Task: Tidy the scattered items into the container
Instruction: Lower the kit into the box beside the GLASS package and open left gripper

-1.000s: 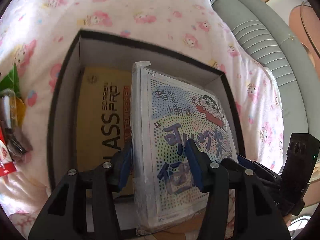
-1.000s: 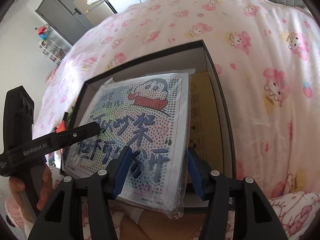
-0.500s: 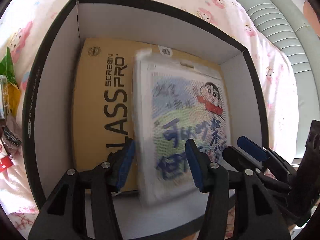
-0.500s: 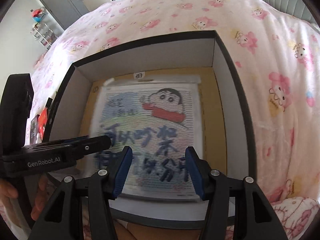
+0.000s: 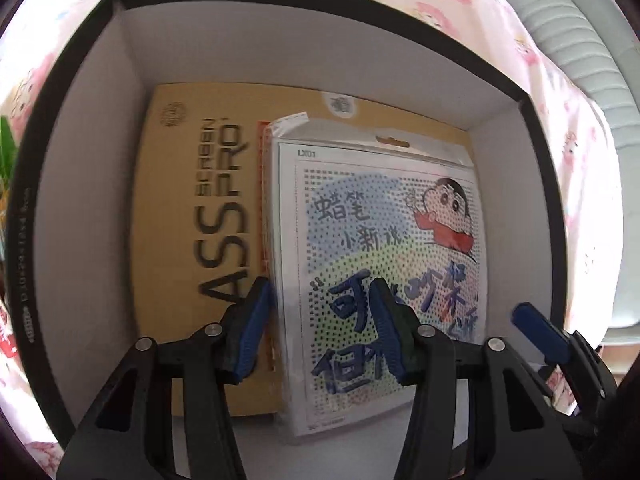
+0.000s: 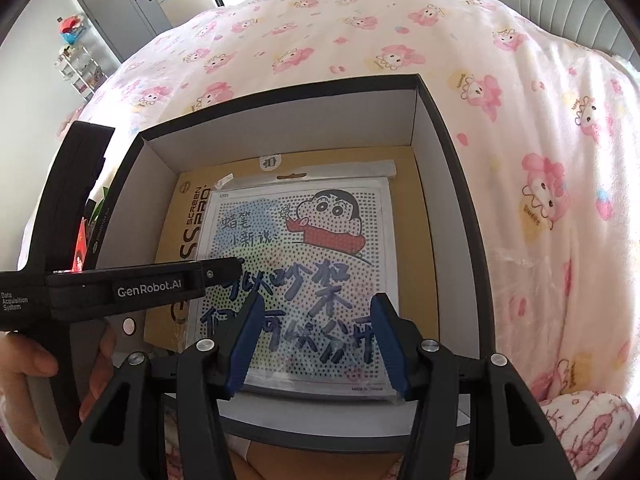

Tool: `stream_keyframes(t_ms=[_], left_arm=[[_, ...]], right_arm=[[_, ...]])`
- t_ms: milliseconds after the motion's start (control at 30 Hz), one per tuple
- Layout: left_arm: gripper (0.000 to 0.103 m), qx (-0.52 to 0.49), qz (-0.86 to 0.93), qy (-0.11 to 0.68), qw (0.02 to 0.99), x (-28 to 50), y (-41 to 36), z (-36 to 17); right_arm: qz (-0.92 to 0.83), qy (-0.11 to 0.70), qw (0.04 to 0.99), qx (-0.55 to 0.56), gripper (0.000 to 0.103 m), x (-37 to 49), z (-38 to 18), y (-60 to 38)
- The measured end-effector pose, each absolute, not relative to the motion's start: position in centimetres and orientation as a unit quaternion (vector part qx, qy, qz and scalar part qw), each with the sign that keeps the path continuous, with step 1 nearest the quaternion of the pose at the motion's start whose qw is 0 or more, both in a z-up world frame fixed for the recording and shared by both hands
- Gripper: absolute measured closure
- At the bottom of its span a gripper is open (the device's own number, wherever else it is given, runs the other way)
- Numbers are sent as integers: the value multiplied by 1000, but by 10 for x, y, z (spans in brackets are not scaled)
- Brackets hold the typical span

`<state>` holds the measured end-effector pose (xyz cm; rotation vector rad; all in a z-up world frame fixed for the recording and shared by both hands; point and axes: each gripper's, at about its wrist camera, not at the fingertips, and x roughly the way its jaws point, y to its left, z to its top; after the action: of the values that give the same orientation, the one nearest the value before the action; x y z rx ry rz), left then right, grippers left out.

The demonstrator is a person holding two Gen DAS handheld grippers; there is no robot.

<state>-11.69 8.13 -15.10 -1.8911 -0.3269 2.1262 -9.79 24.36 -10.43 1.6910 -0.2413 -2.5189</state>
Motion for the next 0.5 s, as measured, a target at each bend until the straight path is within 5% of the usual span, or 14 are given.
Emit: stream_keyframes(t_ms=[500], left_arm=[[62, -647, 725, -149, 185, -60, 68, -141]], right_arm=[[-815, -73, 55, 572, 52, -101, -120, 230]])
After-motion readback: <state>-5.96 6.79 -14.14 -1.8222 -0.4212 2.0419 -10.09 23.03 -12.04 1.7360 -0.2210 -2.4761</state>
